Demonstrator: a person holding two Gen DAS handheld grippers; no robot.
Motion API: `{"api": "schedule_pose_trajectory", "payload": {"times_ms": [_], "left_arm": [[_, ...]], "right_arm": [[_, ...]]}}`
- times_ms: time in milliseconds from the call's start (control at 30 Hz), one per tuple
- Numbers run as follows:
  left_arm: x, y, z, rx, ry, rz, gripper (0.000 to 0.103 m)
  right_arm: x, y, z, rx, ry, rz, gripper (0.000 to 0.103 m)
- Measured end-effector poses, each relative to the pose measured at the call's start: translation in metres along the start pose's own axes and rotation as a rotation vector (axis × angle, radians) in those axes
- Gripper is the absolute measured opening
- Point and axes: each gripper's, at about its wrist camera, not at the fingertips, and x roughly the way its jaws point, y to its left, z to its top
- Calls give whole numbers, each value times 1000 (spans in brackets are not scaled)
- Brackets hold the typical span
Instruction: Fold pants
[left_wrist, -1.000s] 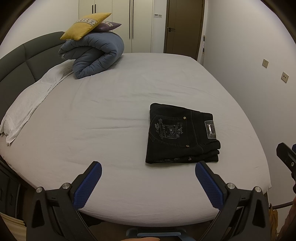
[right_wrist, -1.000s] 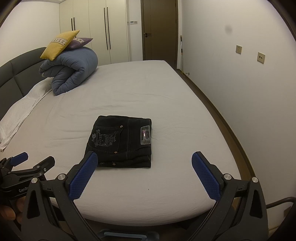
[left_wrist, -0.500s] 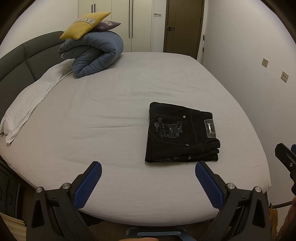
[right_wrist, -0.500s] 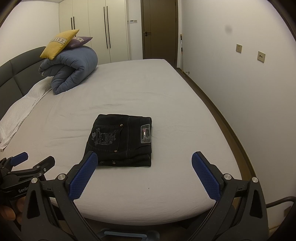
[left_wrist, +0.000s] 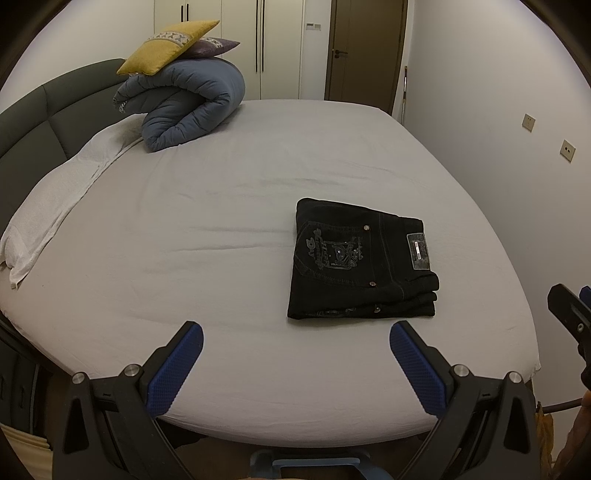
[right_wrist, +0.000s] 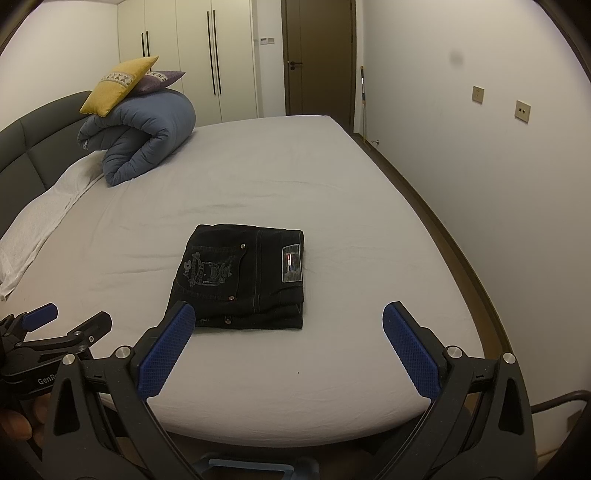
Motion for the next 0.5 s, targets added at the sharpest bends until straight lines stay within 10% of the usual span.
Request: {"api": "schedule_pose_trajectory", "payload": {"times_ms": [500], "left_arm": [[2, 3, -3, 11, 4, 7, 103]], "right_arm": [[2, -1, -4, -1, 7, 3, 103]]}}
